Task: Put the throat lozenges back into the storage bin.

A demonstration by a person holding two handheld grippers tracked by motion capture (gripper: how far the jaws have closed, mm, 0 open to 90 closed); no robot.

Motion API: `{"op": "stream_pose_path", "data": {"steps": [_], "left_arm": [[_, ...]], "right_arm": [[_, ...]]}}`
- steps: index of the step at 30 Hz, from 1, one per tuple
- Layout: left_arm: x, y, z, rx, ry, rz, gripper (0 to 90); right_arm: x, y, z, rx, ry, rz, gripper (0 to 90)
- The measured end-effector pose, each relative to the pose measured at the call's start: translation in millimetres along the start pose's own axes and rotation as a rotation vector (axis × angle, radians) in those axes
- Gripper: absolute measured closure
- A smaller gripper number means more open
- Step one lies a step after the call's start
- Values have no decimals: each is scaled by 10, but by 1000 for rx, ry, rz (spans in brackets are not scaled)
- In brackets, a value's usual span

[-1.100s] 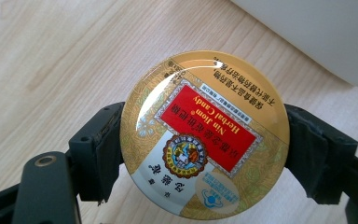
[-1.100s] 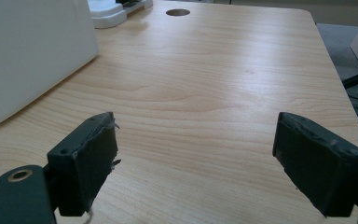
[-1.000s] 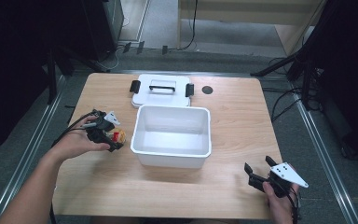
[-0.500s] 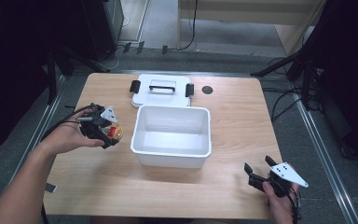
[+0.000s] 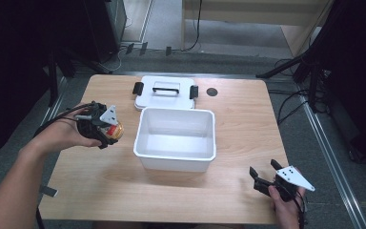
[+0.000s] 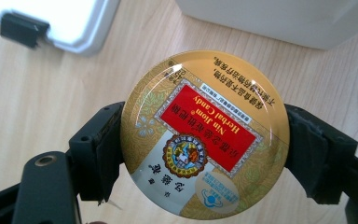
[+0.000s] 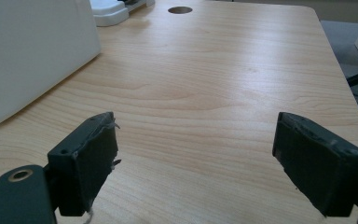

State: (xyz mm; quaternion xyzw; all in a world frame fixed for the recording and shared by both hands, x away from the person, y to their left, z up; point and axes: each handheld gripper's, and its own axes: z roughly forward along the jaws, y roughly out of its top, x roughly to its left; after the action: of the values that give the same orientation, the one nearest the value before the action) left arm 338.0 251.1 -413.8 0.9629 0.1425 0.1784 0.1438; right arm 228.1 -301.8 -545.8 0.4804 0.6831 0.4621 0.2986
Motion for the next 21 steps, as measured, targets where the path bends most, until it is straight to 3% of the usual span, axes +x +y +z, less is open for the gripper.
{"op": "stream_pose_path", "data": {"steps": [6,13,21], "left_arm": [[27,60,-93,-3,7,58,213],[59,168,-210,-43,-30,62,213],[81,319,-264,-29,-11,93,213]], "right_arm": [[-2,2,5,5,5,3,143],[-3,3,10,9,6,5,143],[-3,5,12,13,7,7,143]]}}
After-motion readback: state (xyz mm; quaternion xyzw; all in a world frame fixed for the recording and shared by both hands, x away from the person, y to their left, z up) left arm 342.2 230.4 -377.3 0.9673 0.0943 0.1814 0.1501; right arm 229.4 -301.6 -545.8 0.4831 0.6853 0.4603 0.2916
